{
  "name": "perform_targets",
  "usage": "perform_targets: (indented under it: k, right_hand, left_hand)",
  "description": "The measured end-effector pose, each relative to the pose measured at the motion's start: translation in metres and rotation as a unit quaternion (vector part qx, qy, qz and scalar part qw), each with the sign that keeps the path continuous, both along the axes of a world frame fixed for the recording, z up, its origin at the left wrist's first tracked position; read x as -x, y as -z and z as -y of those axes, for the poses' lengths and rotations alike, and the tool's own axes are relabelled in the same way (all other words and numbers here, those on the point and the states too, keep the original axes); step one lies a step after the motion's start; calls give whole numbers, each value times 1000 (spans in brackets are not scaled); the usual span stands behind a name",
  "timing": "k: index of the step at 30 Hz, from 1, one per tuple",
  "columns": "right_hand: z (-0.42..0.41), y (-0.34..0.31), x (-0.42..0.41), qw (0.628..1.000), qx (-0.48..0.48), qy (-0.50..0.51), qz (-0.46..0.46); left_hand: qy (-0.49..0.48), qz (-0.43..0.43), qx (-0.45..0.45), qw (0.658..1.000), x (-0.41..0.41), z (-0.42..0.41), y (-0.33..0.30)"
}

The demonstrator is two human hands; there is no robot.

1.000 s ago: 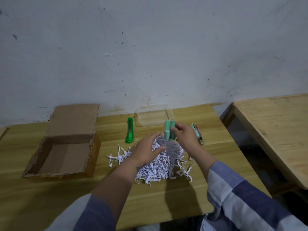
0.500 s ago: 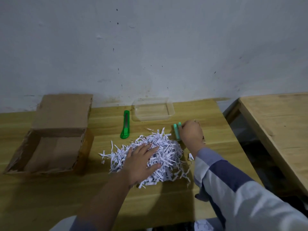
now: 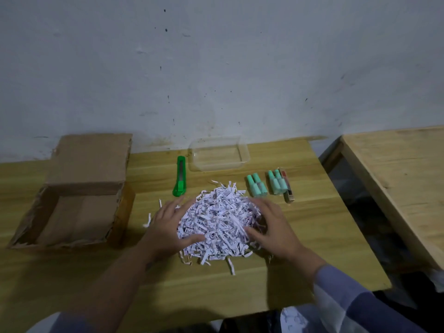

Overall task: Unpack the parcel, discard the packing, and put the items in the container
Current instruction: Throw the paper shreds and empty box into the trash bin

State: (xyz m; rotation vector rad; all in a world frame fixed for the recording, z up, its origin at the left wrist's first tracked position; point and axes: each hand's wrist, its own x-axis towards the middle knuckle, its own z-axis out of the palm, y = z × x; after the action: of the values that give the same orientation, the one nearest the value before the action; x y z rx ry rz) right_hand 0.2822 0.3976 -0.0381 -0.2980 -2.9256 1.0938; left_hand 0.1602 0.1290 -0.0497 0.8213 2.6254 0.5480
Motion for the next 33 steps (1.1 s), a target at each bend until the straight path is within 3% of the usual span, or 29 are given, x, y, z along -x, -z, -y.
perform_targets:
  k: [5, 9, 14, 20, 33]
  right_hand:
    - [19, 8, 17, 993, -41, -103, 49]
    - [32, 22, 30, 985, -93, -137, 51]
    - [41, 32, 20, 996, -53, -73, -18]
    - [47, 19, 5, 998, 18, 8, -59]
    - [21, -57, -160, 973, 21, 220, -66]
  left_hand:
    - [70, 20, 4, 997, -8, -11, 4]
    - [115, -17, -7, 993, -13, -25, 15]
    - [49, -20, -101, 993, -31, -33, 25]
    - [26, 0, -123, 992, -41, -44, -2]
    - [217, 66, -167, 959, -136, -123, -41]
